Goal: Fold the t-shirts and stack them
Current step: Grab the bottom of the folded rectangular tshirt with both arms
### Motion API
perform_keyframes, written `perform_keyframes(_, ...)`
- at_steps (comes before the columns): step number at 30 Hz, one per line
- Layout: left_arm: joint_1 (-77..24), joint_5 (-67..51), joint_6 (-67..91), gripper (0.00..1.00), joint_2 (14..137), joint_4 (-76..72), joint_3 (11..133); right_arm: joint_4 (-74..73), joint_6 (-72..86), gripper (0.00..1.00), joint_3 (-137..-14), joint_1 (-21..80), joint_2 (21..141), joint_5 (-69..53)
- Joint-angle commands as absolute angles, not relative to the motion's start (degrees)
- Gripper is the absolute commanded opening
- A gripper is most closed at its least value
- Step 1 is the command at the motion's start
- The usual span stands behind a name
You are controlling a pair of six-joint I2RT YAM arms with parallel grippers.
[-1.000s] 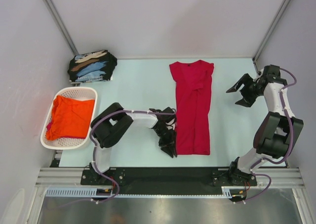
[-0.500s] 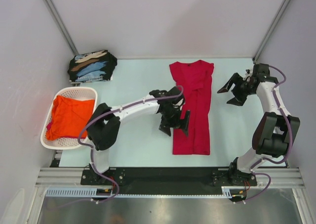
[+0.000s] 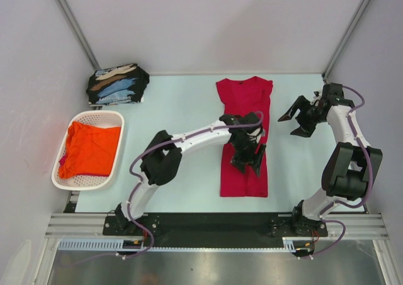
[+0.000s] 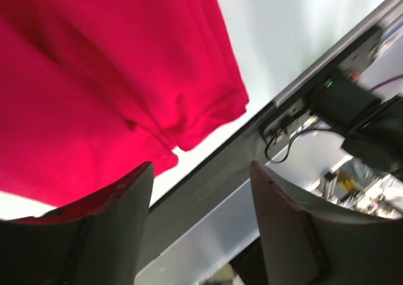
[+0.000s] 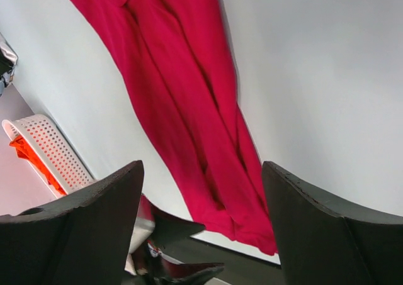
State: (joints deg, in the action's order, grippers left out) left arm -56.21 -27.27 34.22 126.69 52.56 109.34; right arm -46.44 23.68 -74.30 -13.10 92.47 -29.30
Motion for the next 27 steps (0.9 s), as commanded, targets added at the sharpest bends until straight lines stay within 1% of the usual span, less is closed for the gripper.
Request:
perform_keyframes(1, -59.5, -30.5, 31.73, 0.63, 126.47, 55.46, 112.06, -46.58, 22.85, 0.81, -73.3, -13.71, 92.2, -28.48)
perform_keyframes(3, -59.85, -31.89, 31.38, 0.62, 127.09, 56.24, 113.11, -46.58, 22.76, 0.81, -73.04, -13.8, 92.2, -28.56)
perform_keyframes(8, -61.87, -34.01, 29.71, 0.68, 130.16, 59.31, 116.36, -46.23, 22.85, 0.81, -71.81, -13.8, 92.46, -28.65)
perform_keyframes(14, -64.07, -36.12, 28.83, 0.67, 133.94, 61.17, 120.06, -46.06, 22.68, 0.81, -70.93, -13.89, 92.2, -28.74)
perform_keyframes(20, -65.13, -35.6, 28.3, 0.72, 137.19, 61.79, 121.64, -45.88, 22.5, 0.81, -69.88, -14.24, 90.79, -28.57)
perform_keyframes(27, -65.39, -34.8, 29.0, 0.73, 140.45, 61.96, 126.03, -45.62, 22.5, 0.81, -68.64, -14.77, 90.0, -29.09)
